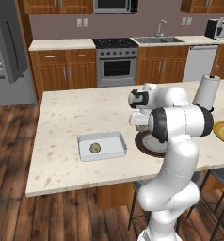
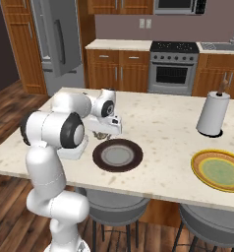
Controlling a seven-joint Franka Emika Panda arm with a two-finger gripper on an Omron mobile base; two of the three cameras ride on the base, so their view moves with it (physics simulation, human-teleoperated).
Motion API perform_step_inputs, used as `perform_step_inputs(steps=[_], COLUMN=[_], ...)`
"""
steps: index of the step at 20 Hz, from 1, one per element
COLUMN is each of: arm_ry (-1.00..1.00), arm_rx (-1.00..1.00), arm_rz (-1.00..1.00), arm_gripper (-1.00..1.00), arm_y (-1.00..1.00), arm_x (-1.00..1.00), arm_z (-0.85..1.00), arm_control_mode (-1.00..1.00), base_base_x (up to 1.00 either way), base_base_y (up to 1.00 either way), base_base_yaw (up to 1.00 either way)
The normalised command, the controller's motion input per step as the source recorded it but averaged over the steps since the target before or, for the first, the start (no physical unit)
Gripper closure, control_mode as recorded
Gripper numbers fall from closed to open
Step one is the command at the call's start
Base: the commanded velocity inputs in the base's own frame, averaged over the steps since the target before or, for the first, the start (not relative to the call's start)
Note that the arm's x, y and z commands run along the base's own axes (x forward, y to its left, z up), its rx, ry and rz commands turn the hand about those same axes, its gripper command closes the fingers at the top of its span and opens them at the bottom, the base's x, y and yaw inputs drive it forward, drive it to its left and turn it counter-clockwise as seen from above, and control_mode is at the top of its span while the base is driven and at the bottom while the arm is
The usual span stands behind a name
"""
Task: Place two dumplings into each of the tupperware containers and then place the containers in the fridge.
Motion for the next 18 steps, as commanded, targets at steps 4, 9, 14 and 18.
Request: perform_step_inputs(steps=[4, 9, 14, 18], arm_ry=[0.11, 0.07, 0.11, 0.02], arm_rx=[0.00, 0.00, 0.00, 0.00], arm_rz=[0.00, 0.00, 0.01, 0.01], arm_gripper=[1.00, 1.00, 1.00, 1.00], arm_y=[0.89, 0.97, 0.97, 0.50], arm_x=[-0.41, -0.25, -0.06, -0.03], arm_z=[0.34, 0.16, 0.02, -0.20], arm_control_mode=[-1.00, -1.00, -1.00, -1.00], base_base_x=[0.00, 0.00, 0.00, 0.00], base_base_y=[0.00, 0.00, 0.00, 0.00], base_base_yaw=[0.00, 0.00, 0.00, 0.00])
